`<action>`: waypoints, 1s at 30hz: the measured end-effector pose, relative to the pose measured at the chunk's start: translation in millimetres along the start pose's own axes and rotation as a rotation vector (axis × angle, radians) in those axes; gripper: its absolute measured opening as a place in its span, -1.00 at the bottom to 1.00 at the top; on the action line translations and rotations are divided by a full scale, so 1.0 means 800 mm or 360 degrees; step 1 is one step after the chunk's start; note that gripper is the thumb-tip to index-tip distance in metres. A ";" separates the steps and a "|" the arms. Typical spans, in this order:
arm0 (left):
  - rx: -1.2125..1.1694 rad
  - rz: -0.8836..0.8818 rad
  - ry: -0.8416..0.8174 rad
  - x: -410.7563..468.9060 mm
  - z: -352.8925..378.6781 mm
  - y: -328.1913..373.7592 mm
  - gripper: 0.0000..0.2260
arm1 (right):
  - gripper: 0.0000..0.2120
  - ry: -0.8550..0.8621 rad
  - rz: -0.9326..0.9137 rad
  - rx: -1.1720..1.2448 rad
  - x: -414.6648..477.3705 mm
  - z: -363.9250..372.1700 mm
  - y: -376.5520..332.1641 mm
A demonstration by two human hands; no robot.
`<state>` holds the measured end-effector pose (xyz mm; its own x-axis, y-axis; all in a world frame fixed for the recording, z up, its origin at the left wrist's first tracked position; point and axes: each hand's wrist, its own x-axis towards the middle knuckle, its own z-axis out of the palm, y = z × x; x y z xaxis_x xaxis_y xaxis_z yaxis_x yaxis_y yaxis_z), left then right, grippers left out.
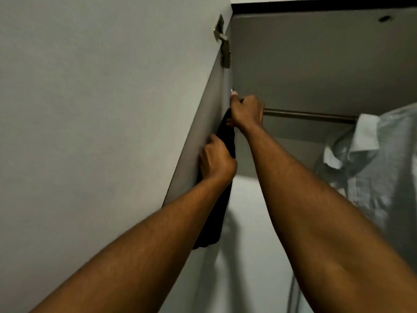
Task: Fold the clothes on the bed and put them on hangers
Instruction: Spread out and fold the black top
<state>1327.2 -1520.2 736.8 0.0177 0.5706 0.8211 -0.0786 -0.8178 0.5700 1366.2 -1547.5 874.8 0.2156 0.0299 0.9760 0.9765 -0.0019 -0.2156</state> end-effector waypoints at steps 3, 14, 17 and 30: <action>-0.0053 0.0025 0.0011 -0.023 -0.014 0.002 -0.58 | -0.58 0.0120 0.0079 0.0063 -0.047 -0.026 0.026; 0.0359 0.0023 -0.0133 -0.272 -0.094 -0.023 -0.41 | -0.79 -0.0195 0.0431 -0.0168 -0.394 -0.175 0.039; 0.0610 -0.0060 -0.0323 -0.383 -0.135 -0.031 -0.43 | -0.74 -0.0407 0.0560 -0.0144 -0.504 -0.223 0.024; 0.1030 -0.0402 -0.0868 -0.660 -0.391 -0.064 -0.53 | -0.62 -0.1027 0.0915 -0.0112 -0.834 -0.298 -0.136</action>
<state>1010.3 -1756.4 264.6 0.4441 0.7603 0.4741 0.5691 -0.6480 0.5062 1117.4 -1805.5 254.2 0.6520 0.5665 0.5040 0.7193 -0.2518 -0.6475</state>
